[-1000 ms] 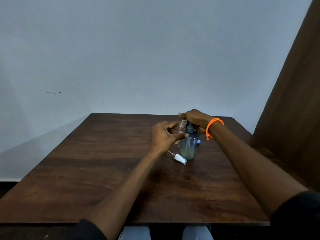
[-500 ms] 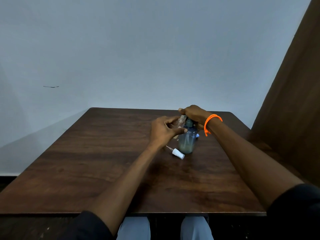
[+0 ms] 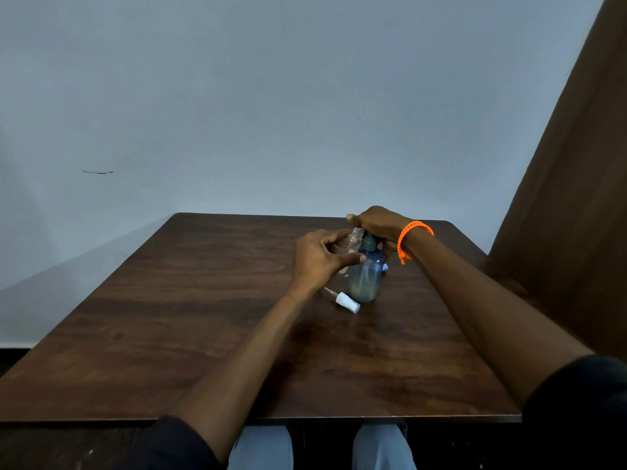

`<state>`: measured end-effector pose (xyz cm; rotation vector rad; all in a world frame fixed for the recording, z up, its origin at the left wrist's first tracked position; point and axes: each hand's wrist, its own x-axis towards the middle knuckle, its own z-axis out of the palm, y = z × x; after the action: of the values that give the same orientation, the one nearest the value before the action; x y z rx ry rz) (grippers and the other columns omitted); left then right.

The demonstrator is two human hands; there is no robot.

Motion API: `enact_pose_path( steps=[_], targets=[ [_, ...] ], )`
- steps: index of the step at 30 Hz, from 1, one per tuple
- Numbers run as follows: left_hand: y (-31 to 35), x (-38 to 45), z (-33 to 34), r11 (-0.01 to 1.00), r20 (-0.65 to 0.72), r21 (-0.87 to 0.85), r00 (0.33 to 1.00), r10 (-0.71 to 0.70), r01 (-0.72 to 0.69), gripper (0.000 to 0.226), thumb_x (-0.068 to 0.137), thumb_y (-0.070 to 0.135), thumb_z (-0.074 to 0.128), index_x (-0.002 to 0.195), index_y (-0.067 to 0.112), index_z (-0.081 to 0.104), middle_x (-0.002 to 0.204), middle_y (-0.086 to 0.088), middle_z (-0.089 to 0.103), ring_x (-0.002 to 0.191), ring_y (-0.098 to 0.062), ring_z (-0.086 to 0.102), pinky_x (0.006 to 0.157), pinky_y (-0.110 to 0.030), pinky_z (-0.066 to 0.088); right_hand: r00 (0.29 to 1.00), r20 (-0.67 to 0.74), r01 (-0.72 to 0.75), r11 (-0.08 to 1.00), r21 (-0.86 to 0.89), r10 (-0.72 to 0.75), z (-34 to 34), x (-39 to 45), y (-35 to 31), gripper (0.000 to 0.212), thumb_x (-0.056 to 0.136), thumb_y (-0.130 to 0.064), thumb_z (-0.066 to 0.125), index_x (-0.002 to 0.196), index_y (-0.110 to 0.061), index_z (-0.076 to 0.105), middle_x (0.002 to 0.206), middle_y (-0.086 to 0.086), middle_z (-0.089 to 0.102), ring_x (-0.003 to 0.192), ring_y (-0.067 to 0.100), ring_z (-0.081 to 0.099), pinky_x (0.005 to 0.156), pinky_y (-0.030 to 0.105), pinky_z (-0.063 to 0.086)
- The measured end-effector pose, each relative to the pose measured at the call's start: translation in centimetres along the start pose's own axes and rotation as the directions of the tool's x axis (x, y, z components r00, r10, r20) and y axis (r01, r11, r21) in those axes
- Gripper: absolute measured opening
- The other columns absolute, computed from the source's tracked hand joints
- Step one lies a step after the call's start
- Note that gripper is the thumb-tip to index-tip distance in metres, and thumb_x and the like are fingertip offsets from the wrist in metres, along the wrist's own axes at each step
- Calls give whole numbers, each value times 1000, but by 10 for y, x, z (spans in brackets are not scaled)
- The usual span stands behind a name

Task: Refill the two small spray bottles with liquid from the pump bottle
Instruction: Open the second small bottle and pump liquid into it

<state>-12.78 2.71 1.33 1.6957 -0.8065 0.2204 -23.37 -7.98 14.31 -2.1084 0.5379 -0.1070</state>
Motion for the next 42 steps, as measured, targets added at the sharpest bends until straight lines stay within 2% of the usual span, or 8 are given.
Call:
enact_pose_path(
  steps=[3, 6, 10, 17, 21, 27, 33, 42],
  targets=[
    [4, 0, 0, 1000, -10, -1, 1000, 5, -5, 58, 66, 28, 102, 120, 26, 83, 89, 7, 76, 72, 5, 64, 68, -16, 49, 999, 29, 15, 991, 136, -19, 1, 41, 23, 41, 108, -21, 53, 72, -1, 52, 59, 11, 60, 56, 22, 63, 87, 40, 58],
    [5, -1, -2, 999, -17, -40, 1000, 10, -11, 53, 67, 26, 102, 117, 24, 84, 82, 11, 76, 67, 7, 63, 65, -13, 46, 994, 97, 14, 920, 391, -56, -1, 64, 32, 53, 100, -54, 60, 78, -5, 58, 68, 12, 62, 58, 23, 62, 69, 38, 57],
    [-3, -3, -5, 993, -21, -115, 1000, -15, 12, 51, 65, 38, 102, 112, 26, 86, 86, 7, 82, 74, -4, 71, 68, -39, 63, 987, 68, 97, 885, 456, -143, 0, 75, 63, 78, 78, -88, 58, 88, -12, 70, 89, 14, 70, 79, 25, 65, 82, 41, 48],
    [-9, -4, -7, 990, -20, -142, 1000, -19, 16, 44, 65, 36, 101, 103, 48, 83, 94, 1, 83, 87, -21, 80, 77, -48, 66, 969, -97, 235, 734, 638, -226, 43, 65, 89, 68, 95, -68, 52, 74, -6, 70, 82, 20, 71, 77, 32, 67, 84, 44, 54],
    [-12, -9, -13, 997, -14, -80, 1000, 7, -8, 49, 66, 30, 103, 112, 31, 85, 86, 6, 80, 76, -3, 71, 71, -38, 64, 908, -282, 405, 825, 394, -311, 48, 69, 80, 76, 103, -59, 48, 65, 2, 70, 66, 16, 72, 61, 27, 65, 70, 36, 53],
    [-20, -17, -22, 1000, -2, -5, 1000, -21, 21, 56, 66, 22, 103, 119, 19, 83, 80, 17, 72, 69, 8, 65, 64, -9, 46, 870, -245, 405, 904, -135, -427, 40, 77, 79, 98, 91, -86, 34, 64, 2, 67, 60, 13, 70, 63, 28, 69, 76, 52, 55],
    [-30, -21, -24, 996, -29, -35, 996, -81, 80, 64, 64, 31, 104, 123, 20, 81, 94, -5, 80, 83, -20, 75, 78, -37, 62, 833, -263, 407, 861, -305, -487, 41, 75, 81, 85, 96, -75, 31, 46, -9, 49, 47, 7, 60, 48, 22, 54, 62, 46, 44],
    [-43, -25, -27, 992, -1, -53, 993, -118, 118, 69, 64, 25, 104, 127, 11, 78, 92, 8, 79, 82, -1, 70, 79, -25, 60, 817, -175, 393, 754, -526, -549, 53, 80, 77, 76, 104, -51, 38, 49, 0, 55, 43, 8, 59, 50, 23, 59, 60, 47, 50]
  ],
)
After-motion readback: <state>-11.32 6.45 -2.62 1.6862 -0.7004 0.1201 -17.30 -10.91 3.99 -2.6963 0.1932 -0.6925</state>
